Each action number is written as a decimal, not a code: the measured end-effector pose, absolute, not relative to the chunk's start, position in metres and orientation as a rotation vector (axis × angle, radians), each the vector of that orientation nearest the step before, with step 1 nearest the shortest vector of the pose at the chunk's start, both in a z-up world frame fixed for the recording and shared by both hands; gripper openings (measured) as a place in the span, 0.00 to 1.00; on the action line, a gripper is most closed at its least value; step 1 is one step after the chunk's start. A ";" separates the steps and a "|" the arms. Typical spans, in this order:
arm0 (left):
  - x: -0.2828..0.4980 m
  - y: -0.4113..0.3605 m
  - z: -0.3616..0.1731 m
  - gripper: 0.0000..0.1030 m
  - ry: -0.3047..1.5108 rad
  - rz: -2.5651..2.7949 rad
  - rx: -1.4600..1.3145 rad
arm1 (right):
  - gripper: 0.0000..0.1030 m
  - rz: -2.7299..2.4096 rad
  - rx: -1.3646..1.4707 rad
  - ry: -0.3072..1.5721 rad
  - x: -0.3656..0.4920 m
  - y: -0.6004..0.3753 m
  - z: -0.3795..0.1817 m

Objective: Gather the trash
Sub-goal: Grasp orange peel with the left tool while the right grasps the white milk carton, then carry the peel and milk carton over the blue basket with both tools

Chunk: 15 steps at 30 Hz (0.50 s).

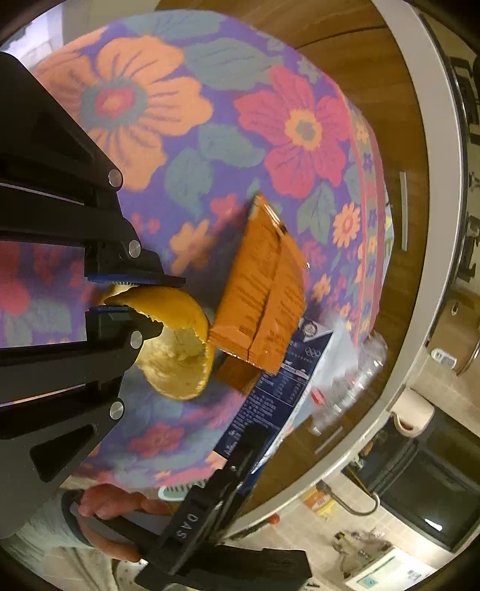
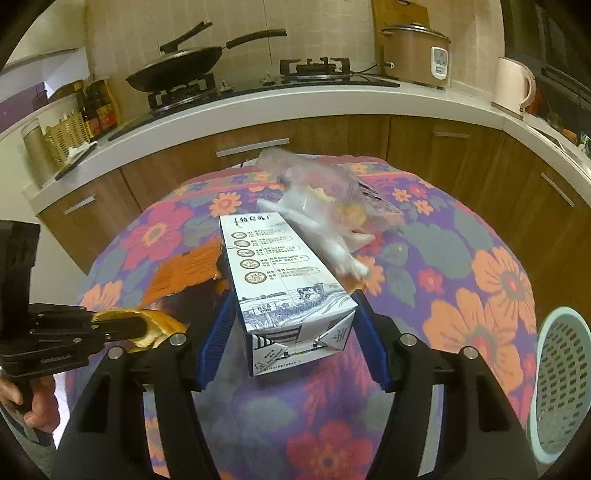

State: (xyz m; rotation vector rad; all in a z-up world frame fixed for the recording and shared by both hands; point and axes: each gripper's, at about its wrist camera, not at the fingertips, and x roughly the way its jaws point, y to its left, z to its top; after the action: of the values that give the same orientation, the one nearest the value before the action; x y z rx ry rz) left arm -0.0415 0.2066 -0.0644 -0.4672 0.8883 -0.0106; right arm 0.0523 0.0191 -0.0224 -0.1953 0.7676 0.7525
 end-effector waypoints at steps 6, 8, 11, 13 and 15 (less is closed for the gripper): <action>-0.047 0.177 -0.061 0.05 0.879 -0.071 -0.445 | 0.57 0.756 -0.125 0.758 0.034 -0.014 -0.013; -0.048 0.169 -0.060 0.05 0.878 -0.088 -0.444 | 0.57 0.751 -0.115 0.752 0.029 -0.023 -0.011; -0.051 0.164 -0.059 0.05 0.878 -0.105 -0.451 | 0.56 0.755 -0.086 0.752 0.023 -0.037 -0.009; -0.053 0.160 -0.057 0.05 0.873 -0.116 -0.449 | 0.56 0.747 -0.072 0.746 0.020 -0.046 -0.007; -0.054 0.155 -0.054 0.04 0.868 -0.127 -0.447 | 0.56 0.744 -0.052 0.741 0.017 -0.056 -0.005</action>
State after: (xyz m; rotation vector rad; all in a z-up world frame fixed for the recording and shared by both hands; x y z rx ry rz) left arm -0.0538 0.1555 -0.0538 -0.4474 0.8675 -0.1271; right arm 0.0170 -0.0562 -0.0052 -0.0518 0.7409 0.7440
